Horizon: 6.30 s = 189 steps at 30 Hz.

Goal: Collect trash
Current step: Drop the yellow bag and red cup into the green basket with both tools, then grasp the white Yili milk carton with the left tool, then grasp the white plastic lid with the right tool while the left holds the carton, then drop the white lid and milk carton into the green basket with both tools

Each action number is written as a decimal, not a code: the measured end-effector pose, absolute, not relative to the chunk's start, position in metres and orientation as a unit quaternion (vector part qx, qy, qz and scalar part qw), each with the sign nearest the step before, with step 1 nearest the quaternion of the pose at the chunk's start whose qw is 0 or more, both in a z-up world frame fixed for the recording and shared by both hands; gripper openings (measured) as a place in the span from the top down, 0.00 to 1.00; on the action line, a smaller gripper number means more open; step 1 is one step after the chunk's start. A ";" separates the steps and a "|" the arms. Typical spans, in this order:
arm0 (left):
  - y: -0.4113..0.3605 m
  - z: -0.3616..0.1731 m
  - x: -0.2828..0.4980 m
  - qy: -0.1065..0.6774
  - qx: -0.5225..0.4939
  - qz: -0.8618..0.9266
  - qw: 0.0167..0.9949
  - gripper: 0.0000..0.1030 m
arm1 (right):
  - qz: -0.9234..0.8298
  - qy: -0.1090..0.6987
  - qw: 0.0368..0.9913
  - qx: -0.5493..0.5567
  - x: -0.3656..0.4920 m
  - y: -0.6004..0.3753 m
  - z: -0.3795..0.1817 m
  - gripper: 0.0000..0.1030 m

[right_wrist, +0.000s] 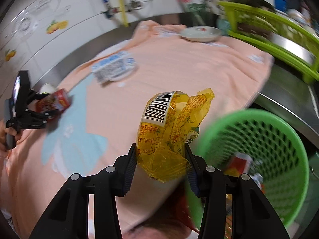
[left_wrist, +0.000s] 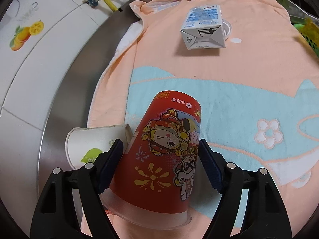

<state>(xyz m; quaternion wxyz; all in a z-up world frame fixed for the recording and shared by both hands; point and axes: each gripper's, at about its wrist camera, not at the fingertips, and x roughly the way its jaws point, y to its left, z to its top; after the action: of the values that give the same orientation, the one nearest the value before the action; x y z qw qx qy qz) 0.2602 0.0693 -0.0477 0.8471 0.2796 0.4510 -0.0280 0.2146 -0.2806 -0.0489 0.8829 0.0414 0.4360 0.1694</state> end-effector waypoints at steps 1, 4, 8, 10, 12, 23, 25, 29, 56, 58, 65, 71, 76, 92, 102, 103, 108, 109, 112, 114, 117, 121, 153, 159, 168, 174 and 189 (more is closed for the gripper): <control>0.069 -0.046 0.259 0.450 0.274 -0.028 0.850 0.28 | 0.157 0.439 0.884 0.044 0.214 -0.291 -0.052 0.57; 0.066 -0.041 0.253 0.446 0.256 -0.030 0.857 0.31 | 0.126 0.447 0.884 0.051 0.211 -0.320 -0.060 0.57; 0.061 -0.035 0.246 0.445 0.241 -0.033 0.862 0.32 | 0.088 0.458 0.882 0.060 0.210 -0.356 -0.071 0.57; 0.059 -0.034 0.245 0.446 0.232 -0.032 0.864 0.33 | 0.069 0.462 0.882 0.067 0.209 -0.374 -0.077 0.57; 0.057 -0.032 0.244 0.447 0.219 -0.035 0.866 0.33 | 0.058 0.468 0.879 0.073 0.208 -0.387 -0.082 0.57; 0.007 -0.004 0.221 0.434 0.174 -0.091 0.880 0.33 | 0.012 0.470 0.877 0.098 0.203 -0.440 -0.100 0.28; -0.011 0.001 0.218 0.426 0.170 -0.111 0.882 0.33 | 0.012 0.465 0.880 0.098 0.200 -0.444 -0.098 0.26; -0.050 0.005 0.215 0.418 0.155 -0.156 0.881 0.33 | 0.010 0.454 0.886 0.089 0.192 -0.449 -0.092 0.22; -0.351 -0.074 0.231 0.499 0.114 -0.334 0.792 0.31 | -0.023 0.395 0.910 0.125 0.122 -0.531 -0.060 0.18; -0.359 -0.078 0.231 0.506 0.108 -0.337 0.787 0.31 | -0.025 0.394 0.910 0.129 0.121 -0.535 -0.060 0.18; -0.365 -0.078 0.226 0.506 0.100 -0.346 0.784 0.29 | -0.024 0.393 0.910 0.134 0.118 -0.537 -0.061 0.18; -0.346 -0.068 0.227 0.498 0.094 -0.343 0.791 0.29 | -0.016 0.389 0.912 0.132 0.119 -0.529 -0.057 0.18; -0.319 -0.058 0.228 0.487 0.088 -0.331 0.803 0.29 | -0.003 0.387 0.914 0.125 0.125 -0.515 -0.054 0.18; -0.186 -0.028 0.266 0.450 0.088 -0.218 0.862 0.29 | 0.070 0.388 0.914 0.097 0.168 -0.440 -0.037 0.18; -0.078 0.008 0.336 0.414 0.124 -0.101 0.896 0.26 | 0.108 0.397 0.909 0.069 0.190 -0.397 -0.034 0.18; -0.071 0.010 0.341 0.412 0.128 -0.095 0.897 0.24 | 0.110 0.397 0.908 0.068 0.192 -0.394 -0.034 0.18; -0.051 0.005 0.365 0.417 0.143 -0.091 0.893 0.18 | 0.127 0.402 0.905 0.061 0.206 -0.375 -0.035 0.18; -0.049 0.002 0.370 0.417 0.150 -0.091 0.892 0.18 | 0.129 0.403 0.904 0.059 0.208 -0.372 -0.035 0.18; -0.048 -0.008 0.381 0.421 0.170 -0.093 0.886 0.18 | 0.139 0.404 0.903 0.050 0.215 -0.360 -0.035 0.18; -0.047 -0.012 0.387 0.424 0.171 -0.093 0.885 0.15 | 0.143 0.406 0.902 0.043 0.221 -0.353 -0.036 0.18; -0.044 -0.019 0.399 0.433 0.162 -0.101 0.881 0.12 | 0.148 0.410 0.899 0.036 0.228 -0.344 -0.038 0.18; -0.040 -0.027 0.410 0.443 0.152 -0.106 0.877 0.12 | 0.154 0.413 0.897 0.025 0.236 -0.333 -0.039 0.18; 0.049 0.016 0.356 0.399 0.039 -0.071 0.913 0.35 | 0.295 0.405 0.864 -0.041 0.334 -0.165 -0.035 0.11; 0.071 0.021 0.343 0.396 0.021 -0.061 0.916 0.35 | 0.307 0.406 0.858 -0.069 0.372 -0.122 -0.046 0.09; 0.083 0.022 0.334 0.390 0.017 -0.057 0.919 0.35 | 0.303 0.434 0.843 -0.098 0.412 -0.086 -0.069 0.09; 0.086 0.019 0.332 0.390 0.012 -0.058 0.919 0.35 | 0.301 0.436 0.842 -0.100 0.425 -0.075 -0.071 0.08; 0.081 0.012 0.321 0.399 0.006 -0.063 0.915 0.35 | 0.300 0.419 0.854 -0.079 0.412 -0.082 -0.059 0.15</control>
<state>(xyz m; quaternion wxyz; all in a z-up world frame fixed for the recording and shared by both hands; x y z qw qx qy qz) 0.3214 0.0805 0.0122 0.9150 0.0058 0.3986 -0.0625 0.4117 -0.0820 -0.0588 0.8536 -0.0792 0.4186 0.2998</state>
